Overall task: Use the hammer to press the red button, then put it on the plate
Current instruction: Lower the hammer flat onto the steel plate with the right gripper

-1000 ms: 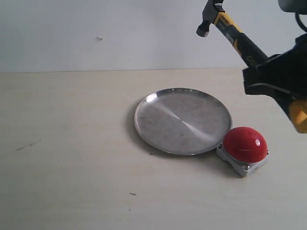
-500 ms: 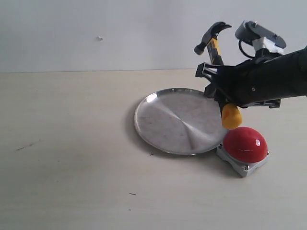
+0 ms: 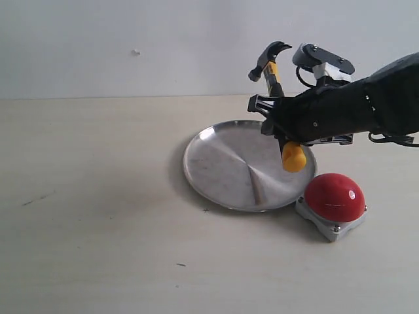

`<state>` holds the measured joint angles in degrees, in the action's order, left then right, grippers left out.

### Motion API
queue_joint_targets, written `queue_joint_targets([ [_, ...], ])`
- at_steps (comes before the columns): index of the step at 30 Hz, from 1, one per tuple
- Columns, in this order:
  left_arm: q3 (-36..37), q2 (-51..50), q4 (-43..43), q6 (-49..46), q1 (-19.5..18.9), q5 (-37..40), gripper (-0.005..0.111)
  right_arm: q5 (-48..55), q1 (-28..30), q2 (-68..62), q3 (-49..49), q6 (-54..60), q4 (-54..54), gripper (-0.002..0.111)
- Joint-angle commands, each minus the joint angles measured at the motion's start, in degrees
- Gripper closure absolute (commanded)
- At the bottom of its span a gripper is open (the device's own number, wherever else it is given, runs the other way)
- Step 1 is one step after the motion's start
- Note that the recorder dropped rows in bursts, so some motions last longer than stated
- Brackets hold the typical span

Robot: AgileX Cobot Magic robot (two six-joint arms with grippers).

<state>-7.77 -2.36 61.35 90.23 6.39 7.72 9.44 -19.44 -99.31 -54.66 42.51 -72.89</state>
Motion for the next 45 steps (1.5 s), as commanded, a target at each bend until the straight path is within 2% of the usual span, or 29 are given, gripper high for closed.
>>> queue_joint_targets([
  [1,0.2,0.3,-0.2,-0.3,0.0,-0.1,0.107,-10.1,0.1,0.9,-1.2,12.1,-13.9,0.108],
  [6,0.2,0.3,-0.2,-0.3,0.0,-0.1,0.107,-19.9,0.1,1.5,-1.2,8.0,-12.9,0.108],
  [14,0.2,0.3,-0.2,-0.3,0.0,-0.1,0.107,-30.2,-2.2,6.1,-0.3,-18.5,10.8,0.108],
  [15,0.2,0.3,-0.2,-0.3,0.0,-0.1,0.107,-29.3,-3.0,6.6,0.1,-28.1,21.4,0.108],
  [16,0.2,0.3,-0.2,-0.3,0.0,-0.1,0.107,-27.9,-3.2,6.6,0.2,-33.0,27.1,0.108],
  [17,0.2,0.3,-0.2,-0.3,0.0,-0.1,0.107,-24.6,-3.2,6.2,0.3,-44.6,41.1,0.108],
  [18,0.2,0.3,-0.2,-0.3,0.0,-0.1,0.107,-23.8,-3.2,6.0,0.4,-50.1,47.6,0.108],
  [19,0.2,0.3,-0.2,-0.3,0.0,-0.1,0.107,-24.2,-3.2,5.8,1.3,-65.6,63.8,0.108],
  [20,0.2,0.3,-0.2,-0.3,0.0,-0.1,0.107,-25.2,-3.2,5.8,1.7,-71.7,70.4,0.108],
  [21,0.2,0.3,-0.2,-0.3,0.0,-0.1,0.107,-29.2,-3.2,5.8,3.1,-86.2,82.7,0.108],
  [23,0.2,0.3,-0.2,-0.3,0.0,-0.1,0.107,-30.3,-3.2,4.9,4.0,-98.0,87.6,0.108],
  [28,0.2,0.3,-0.2,-0.3,0.0,-0.1,0.107,-27.3,-3.2,0.0,4.0,-101.2,94.3,0.108],
  [36,0.2,0.3,-0.2,-0.3,0.0,-0.1,0.107,-36.9,-3.2,-9.7,3.6,-104.0,96.2,0.108],
  [42,0.2,0.3,-0.2,-0.3,0.0,-0.1,0.107,-36.2,-3.2,-14.8,-0.8,-111.8,103.6,0.108],
  [45,0.2,0.3,-0.2,-0.3,0.0,-0.1,0.107,-35.9,-3.2,-16.7,-2.5,-112.4,103.6,0.108],
])
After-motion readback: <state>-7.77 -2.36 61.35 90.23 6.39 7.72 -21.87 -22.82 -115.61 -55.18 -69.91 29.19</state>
